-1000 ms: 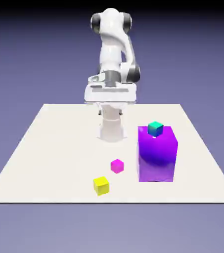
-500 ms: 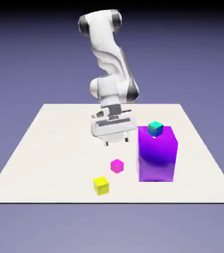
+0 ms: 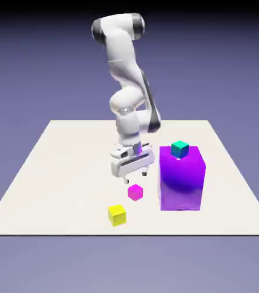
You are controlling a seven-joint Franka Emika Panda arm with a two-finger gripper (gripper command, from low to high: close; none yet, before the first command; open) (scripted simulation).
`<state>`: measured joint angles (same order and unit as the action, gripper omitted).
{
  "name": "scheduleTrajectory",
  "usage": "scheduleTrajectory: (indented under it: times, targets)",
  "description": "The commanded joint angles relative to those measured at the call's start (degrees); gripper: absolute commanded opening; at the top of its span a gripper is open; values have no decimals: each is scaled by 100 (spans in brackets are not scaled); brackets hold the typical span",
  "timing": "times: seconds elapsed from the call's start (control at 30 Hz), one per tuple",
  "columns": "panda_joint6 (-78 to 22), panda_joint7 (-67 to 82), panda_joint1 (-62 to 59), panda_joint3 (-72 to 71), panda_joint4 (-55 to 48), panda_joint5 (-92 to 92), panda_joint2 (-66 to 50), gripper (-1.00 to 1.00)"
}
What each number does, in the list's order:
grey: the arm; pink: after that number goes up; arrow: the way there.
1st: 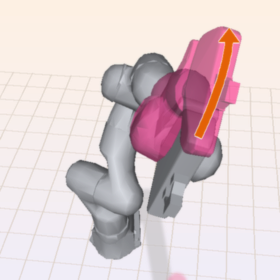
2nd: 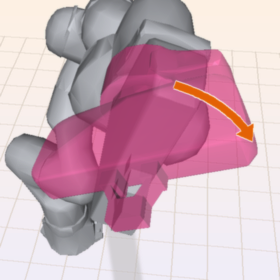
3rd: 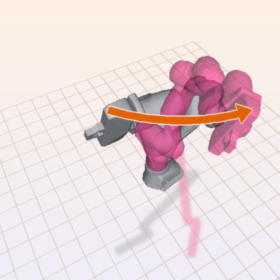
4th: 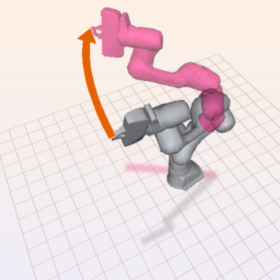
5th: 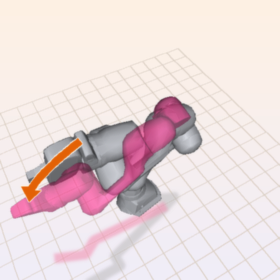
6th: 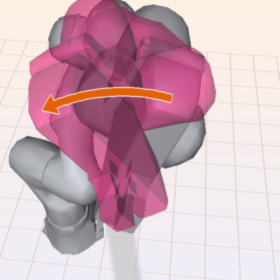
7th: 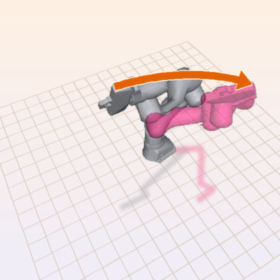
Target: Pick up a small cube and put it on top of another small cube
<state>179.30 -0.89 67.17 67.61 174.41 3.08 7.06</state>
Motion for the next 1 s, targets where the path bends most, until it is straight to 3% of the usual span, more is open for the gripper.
scheduleTrajectory:
  times: [0.0, 0.97]
  targets:
    - [0, 0, 0, 0, 0, 0, 0, 0]
    - [1859, -4615, -6017, -4958, -1045, -5548, -2856, 0]
